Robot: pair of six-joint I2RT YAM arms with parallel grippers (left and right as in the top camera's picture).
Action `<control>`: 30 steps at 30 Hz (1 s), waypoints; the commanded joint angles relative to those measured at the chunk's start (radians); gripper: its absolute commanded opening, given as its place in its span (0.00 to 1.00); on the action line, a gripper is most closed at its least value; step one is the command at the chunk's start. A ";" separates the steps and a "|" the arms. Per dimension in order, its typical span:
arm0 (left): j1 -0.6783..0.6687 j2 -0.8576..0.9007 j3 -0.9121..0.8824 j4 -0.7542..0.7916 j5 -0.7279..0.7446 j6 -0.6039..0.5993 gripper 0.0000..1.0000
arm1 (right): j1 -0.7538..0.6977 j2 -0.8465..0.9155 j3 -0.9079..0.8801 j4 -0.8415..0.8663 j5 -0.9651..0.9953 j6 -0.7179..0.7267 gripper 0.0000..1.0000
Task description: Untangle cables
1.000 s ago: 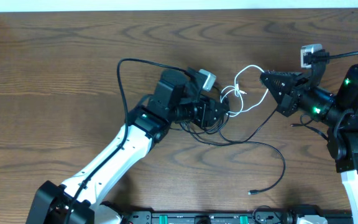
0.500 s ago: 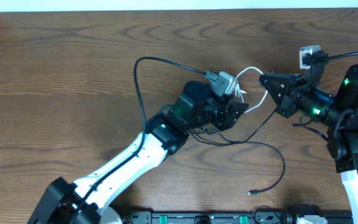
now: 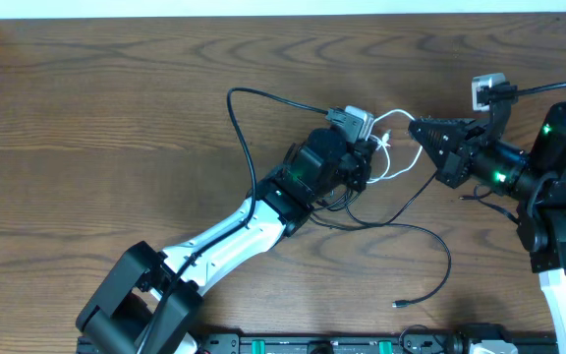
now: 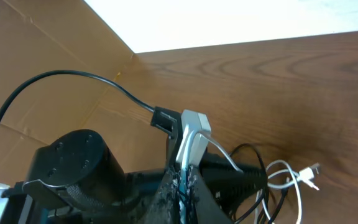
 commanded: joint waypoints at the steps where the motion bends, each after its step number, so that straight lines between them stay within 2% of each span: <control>1: -0.002 -0.008 0.003 0.001 -0.045 -0.009 0.08 | -0.002 -0.001 0.009 -0.007 -0.010 -0.013 0.01; 4: -0.002 -0.052 0.003 -0.075 -0.016 -0.021 0.08 | -0.002 -0.001 0.009 -0.037 0.036 -0.013 0.01; 10: 0.003 -0.109 0.003 -0.425 -0.016 0.057 0.08 | -0.002 -0.001 0.009 -0.072 0.073 -0.012 0.01; 14: 0.036 -0.120 0.004 -0.559 -0.023 0.063 0.08 | -0.002 -0.001 0.009 -0.077 0.073 -0.011 0.01; 18: 0.100 -0.168 0.004 -0.565 -0.069 0.053 0.07 | -0.002 -0.001 0.009 -0.098 0.082 -0.013 0.01; 21: 0.149 -0.230 0.004 -0.562 -0.127 -0.010 0.08 | -0.002 -0.001 0.009 -0.129 0.142 -0.012 0.01; 27: 0.215 -0.382 0.004 -0.549 -0.114 -0.090 0.08 | 0.000 0.002 -0.001 -0.196 0.257 -0.007 0.02; 30: 0.215 -0.454 0.004 -0.510 -0.027 -0.087 0.07 | 0.026 0.018 -0.022 -0.204 0.257 -0.001 0.09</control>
